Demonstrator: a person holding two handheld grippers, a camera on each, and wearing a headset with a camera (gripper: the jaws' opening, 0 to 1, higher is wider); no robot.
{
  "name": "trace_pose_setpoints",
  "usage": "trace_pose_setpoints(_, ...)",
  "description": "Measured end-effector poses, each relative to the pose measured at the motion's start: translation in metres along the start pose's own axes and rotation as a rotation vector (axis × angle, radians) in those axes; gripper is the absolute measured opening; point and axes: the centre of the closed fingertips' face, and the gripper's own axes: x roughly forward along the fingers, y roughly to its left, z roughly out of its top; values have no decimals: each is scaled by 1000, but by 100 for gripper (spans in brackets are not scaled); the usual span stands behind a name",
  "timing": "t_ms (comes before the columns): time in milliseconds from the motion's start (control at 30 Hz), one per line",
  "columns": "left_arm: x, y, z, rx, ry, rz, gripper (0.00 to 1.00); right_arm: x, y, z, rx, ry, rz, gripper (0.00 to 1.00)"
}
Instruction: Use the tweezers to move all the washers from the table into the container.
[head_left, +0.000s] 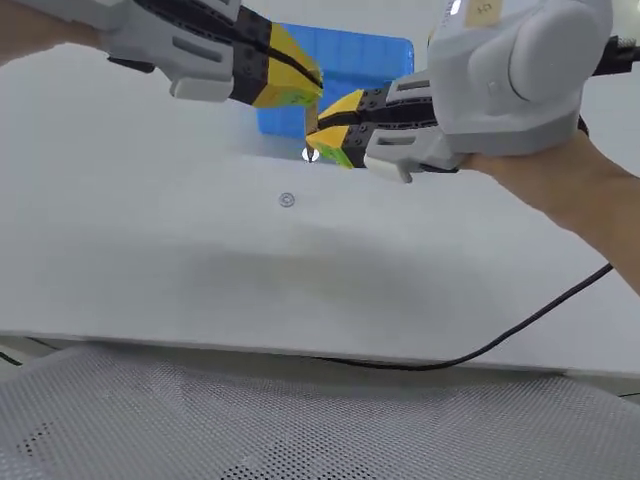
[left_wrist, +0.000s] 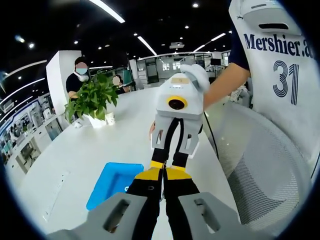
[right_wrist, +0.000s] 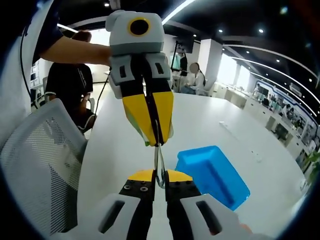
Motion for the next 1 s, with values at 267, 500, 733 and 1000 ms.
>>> trace_pose_setpoints(267,-8,13,20,58,-8,14,3,-8,-18,20,-41,-17,-41,8)
trace_pose_setpoints(500,-11,31,26,94,-12,29,3,-10,-34,30,-58,-28,-74,8)
trace_pose_setpoints(733,-2,53,17,95,-28,37,3,-3,-57,19,-51,-15,-100,8)
trace_pose_setpoints(1000,12,71,1,72,-29,44,3,10,-77,1,-26,5,-105,8)
